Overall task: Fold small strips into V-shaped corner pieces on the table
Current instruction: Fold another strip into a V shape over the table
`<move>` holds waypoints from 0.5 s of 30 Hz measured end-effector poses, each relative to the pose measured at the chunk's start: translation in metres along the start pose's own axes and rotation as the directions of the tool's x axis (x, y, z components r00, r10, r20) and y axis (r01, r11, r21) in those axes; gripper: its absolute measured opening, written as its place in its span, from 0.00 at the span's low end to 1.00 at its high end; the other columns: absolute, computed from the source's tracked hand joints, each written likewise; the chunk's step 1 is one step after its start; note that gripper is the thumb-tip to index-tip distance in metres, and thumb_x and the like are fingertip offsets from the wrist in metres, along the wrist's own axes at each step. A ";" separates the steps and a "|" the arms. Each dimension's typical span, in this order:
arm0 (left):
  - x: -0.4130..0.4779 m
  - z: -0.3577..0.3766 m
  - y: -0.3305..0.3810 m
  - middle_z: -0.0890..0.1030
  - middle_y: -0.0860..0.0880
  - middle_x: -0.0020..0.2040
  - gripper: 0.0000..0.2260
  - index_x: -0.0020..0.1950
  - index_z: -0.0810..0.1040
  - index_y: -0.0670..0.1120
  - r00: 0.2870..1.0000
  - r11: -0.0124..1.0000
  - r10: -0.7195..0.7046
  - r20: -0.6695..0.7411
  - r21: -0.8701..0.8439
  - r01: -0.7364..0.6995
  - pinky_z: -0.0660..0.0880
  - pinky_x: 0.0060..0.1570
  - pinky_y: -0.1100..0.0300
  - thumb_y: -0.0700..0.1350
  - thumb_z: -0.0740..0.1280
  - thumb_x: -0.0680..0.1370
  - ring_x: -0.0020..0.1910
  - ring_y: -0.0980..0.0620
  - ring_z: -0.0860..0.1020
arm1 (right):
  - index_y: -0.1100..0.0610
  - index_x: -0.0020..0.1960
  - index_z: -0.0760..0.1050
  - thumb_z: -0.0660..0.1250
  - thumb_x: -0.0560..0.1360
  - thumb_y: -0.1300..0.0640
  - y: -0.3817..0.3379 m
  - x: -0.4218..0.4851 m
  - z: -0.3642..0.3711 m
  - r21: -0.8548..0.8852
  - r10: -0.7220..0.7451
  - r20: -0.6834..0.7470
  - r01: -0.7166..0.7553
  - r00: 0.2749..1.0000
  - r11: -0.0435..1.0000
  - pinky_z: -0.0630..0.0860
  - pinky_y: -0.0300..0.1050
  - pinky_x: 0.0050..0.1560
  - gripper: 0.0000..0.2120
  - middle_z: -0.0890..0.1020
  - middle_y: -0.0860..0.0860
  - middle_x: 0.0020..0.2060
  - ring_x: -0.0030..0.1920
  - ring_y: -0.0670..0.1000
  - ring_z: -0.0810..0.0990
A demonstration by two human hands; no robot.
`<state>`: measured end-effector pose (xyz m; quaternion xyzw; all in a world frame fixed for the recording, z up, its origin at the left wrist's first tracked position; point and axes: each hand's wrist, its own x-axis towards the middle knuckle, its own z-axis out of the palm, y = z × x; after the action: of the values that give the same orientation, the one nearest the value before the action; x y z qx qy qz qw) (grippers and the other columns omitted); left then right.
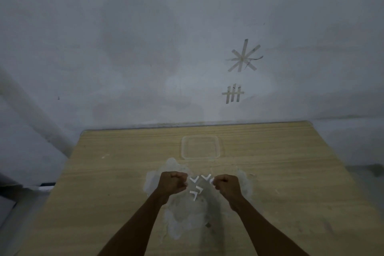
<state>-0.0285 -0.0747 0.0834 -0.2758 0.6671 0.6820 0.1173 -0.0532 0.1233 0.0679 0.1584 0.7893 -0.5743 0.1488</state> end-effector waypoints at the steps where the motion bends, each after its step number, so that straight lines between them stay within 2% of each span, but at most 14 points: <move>1: 0.000 0.001 0.000 0.82 0.43 0.39 0.07 0.49 0.82 0.36 1.000 1.000 -0.018 -0.014 -0.014 0.018 0.79 0.29 0.65 0.30 0.68 0.73 0.35 0.50 0.81 | 0.60 0.34 0.84 0.70 0.70 0.68 0.004 0.001 -0.003 -0.013 -0.002 0.003 0.002 1.000 1.000 0.80 0.51 0.44 0.08 0.85 0.58 0.35 0.37 0.55 0.81; 4: 0.000 0.003 0.000 0.83 0.41 0.42 0.07 0.52 0.81 0.34 0.998 0.997 -0.052 -0.018 -0.056 0.051 0.81 0.32 0.62 0.32 0.67 0.74 0.37 0.46 0.81 | 0.56 0.31 0.83 0.71 0.69 0.68 0.008 0.004 -0.007 -0.056 -0.010 0.016 0.011 1.000 0.998 0.80 0.50 0.42 0.11 0.84 0.57 0.33 0.35 0.54 0.82; 6: -0.001 0.002 0.002 0.82 0.37 0.46 0.09 0.54 0.80 0.33 0.999 0.998 -0.044 0.012 -0.047 0.045 0.82 0.34 0.61 0.32 0.67 0.75 0.37 0.45 0.82 | 0.54 0.31 0.81 0.71 0.68 0.69 0.010 0.004 -0.007 -0.073 0.019 0.018 -0.018 1.000 0.997 0.78 0.45 0.36 0.13 0.83 0.57 0.31 0.32 0.52 0.81; 8: -0.002 0.000 0.002 0.82 0.37 0.44 0.11 0.57 0.77 0.31 0.998 1.000 -0.025 0.064 -0.006 0.026 0.81 0.34 0.61 0.31 0.66 0.75 0.34 0.47 0.83 | 0.57 0.39 0.82 0.73 0.66 0.70 0.014 0.005 -0.010 -0.089 0.067 0.050 -0.062 0.996 0.994 0.75 0.38 0.28 0.09 0.84 0.60 0.34 0.27 0.47 0.80; 10: -0.004 -0.002 0.002 0.81 0.38 0.42 0.12 0.59 0.74 0.30 0.994 0.998 0.006 0.105 0.059 -0.012 0.81 0.34 0.62 0.28 0.63 0.76 0.31 0.51 0.83 | 0.66 0.53 0.79 0.70 0.69 0.72 0.024 0.009 -0.013 -0.111 0.093 0.126 -0.079 0.988 0.991 0.74 0.35 0.25 0.13 0.83 0.65 0.42 0.25 0.44 0.79; 11: -0.005 -0.003 0.003 0.81 0.37 0.43 0.13 0.60 0.74 0.30 0.994 0.996 0.019 0.111 0.086 -0.028 0.81 0.34 0.63 0.27 0.62 0.76 0.30 0.53 0.83 | 0.68 0.58 0.76 0.68 0.71 0.72 0.029 0.009 -0.015 -0.139 0.130 0.154 -0.108 0.980 0.984 0.75 0.35 0.27 0.16 0.82 0.66 0.47 0.27 0.45 0.80; 13: -0.004 -0.003 0.002 0.80 0.35 0.46 0.14 0.61 0.74 0.31 0.993 0.991 0.049 0.105 0.120 -0.062 0.81 0.35 0.65 0.26 0.62 0.75 0.30 0.53 0.83 | 0.62 0.64 0.72 0.66 0.73 0.68 0.035 0.008 -0.020 -0.231 0.199 0.164 -0.158 0.966 0.960 0.78 0.37 0.31 0.20 0.79 0.62 0.55 0.36 0.49 0.80; 15: -0.007 -0.003 0.003 0.79 0.35 0.46 0.15 0.61 0.75 0.34 0.994 0.989 0.057 0.089 0.132 -0.069 0.81 0.35 0.65 0.27 0.64 0.74 0.34 0.49 0.82 | 0.60 0.64 0.72 0.66 0.72 0.67 0.039 0.011 -0.024 -0.267 0.224 0.166 -0.175 0.960 0.948 0.78 0.38 0.33 0.21 0.80 0.60 0.54 0.38 0.50 0.79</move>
<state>-0.0241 -0.0761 0.0902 -0.2168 0.7144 0.6499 0.1423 -0.0478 0.1577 0.0373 0.1611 0.8166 -0.4651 0.3015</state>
